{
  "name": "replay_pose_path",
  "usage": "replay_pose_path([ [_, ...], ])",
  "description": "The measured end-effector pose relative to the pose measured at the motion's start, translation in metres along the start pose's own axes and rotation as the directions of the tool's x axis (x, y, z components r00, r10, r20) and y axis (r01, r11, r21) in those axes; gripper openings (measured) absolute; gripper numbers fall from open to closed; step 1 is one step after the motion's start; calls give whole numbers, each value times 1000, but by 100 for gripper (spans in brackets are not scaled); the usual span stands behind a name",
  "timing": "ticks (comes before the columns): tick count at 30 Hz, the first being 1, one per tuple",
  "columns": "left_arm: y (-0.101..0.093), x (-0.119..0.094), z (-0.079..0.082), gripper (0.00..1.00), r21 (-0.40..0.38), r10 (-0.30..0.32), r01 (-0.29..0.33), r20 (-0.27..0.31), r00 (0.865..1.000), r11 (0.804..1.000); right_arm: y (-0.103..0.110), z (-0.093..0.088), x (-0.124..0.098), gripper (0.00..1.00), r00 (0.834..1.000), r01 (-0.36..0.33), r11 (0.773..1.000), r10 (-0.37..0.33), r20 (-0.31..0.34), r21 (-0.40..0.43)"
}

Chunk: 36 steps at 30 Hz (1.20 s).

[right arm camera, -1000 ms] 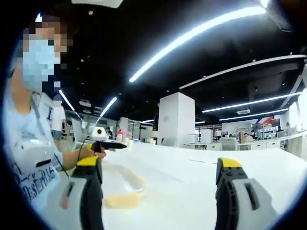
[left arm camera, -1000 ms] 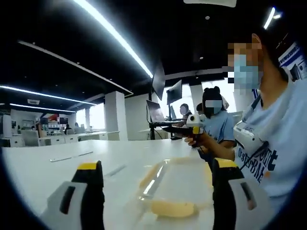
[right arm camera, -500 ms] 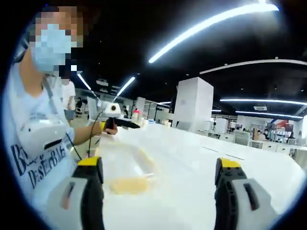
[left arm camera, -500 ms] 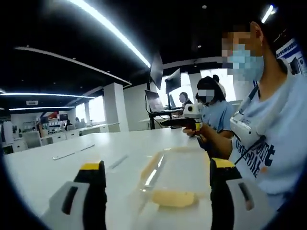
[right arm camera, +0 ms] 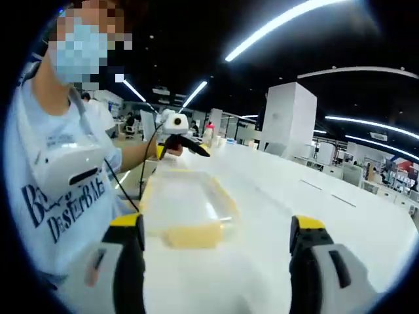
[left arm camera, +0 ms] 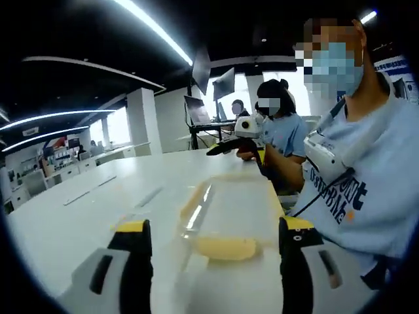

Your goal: Snap each plastic latch of the storage box into its locked position after aligning the lid with the box until every specified latch is closed and the lid sits flush.

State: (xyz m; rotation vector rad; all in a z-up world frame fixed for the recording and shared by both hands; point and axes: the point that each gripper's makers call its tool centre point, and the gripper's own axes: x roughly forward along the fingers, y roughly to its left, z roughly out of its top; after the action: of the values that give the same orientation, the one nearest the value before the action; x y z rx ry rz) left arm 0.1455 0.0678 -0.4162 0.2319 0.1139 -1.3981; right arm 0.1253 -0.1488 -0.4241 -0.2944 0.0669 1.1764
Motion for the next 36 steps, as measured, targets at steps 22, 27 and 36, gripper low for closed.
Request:
replay_pose_path([
  [22,-10,11,-21,70,1,-79,80,-152,985,997,14,-15,15,80,980,-146,989,144,-139,0],
  [27,-11,11,-25,66,-1,-89,90,-189,978,996,16,-18,16,75,976,-157,988,156,-151,4],
  [36,-13,13,-28,62,-9,-108,109,-221,969,994,21,-20,17,69,968,-187,982,187,-165,13],
])
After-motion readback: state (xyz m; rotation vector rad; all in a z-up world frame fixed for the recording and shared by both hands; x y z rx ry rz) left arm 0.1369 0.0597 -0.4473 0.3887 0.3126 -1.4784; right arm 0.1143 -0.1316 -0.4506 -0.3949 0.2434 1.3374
